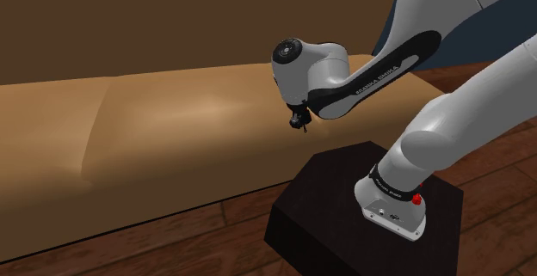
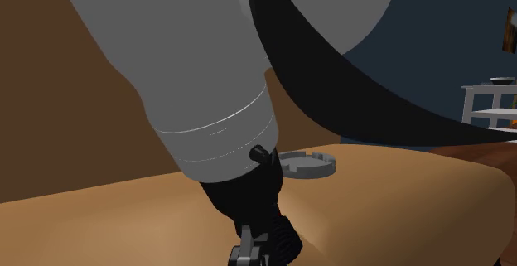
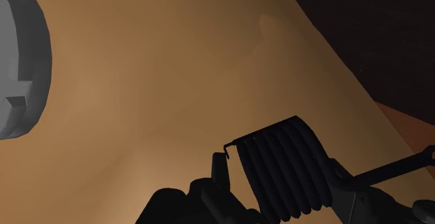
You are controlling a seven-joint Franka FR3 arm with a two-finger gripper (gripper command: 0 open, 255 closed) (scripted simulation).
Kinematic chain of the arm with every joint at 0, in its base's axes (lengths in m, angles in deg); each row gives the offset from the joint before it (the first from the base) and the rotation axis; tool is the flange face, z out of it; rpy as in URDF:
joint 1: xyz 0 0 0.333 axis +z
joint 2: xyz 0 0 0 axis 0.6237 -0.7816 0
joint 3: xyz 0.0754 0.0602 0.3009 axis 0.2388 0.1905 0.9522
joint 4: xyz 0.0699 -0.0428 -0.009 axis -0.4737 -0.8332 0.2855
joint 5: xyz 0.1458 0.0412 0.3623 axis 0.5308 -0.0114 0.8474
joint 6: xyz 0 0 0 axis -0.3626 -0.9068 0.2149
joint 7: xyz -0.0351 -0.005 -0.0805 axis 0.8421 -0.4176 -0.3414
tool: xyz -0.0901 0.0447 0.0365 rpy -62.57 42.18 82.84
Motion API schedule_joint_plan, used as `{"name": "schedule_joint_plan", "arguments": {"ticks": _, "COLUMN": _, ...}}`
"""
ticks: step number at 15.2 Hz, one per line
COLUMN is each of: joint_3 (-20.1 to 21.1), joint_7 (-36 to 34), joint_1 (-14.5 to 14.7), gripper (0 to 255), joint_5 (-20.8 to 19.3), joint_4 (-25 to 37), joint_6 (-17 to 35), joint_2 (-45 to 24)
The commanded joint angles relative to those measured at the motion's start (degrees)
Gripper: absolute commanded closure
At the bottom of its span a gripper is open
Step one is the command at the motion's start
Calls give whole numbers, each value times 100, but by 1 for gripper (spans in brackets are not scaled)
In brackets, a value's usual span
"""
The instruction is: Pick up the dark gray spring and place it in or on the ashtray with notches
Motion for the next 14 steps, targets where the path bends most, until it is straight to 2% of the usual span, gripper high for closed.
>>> {"name": "schedule_joint_plan", "arguments": {"ticks": 1, "joint_3": 0, "joint_7": 0, "joint_1": 0, "gripper": 255, "joint_5": 0, "joint_4": 0, "joint_6": 0, "joint_2": 0}}
{"name": "schedule_joint_plan", "arguments": {"ticks": 3, "joint_3": 0, "joint_7": 0, "joint_1": 0, "gripper": 255, "joint_5": 0, "joint_4": 0, "joint_6": 0, "joint_2": 0}}
{"name": "schedule_joint_plan", "arguments": {"ticks": 14, "joint_3": -204, "joint_7": 789, "joint_1": 299, "gripper": 255, "joint_5": 628, "joint_4": 220, "joint_6": -874, "joint_2": 861}}
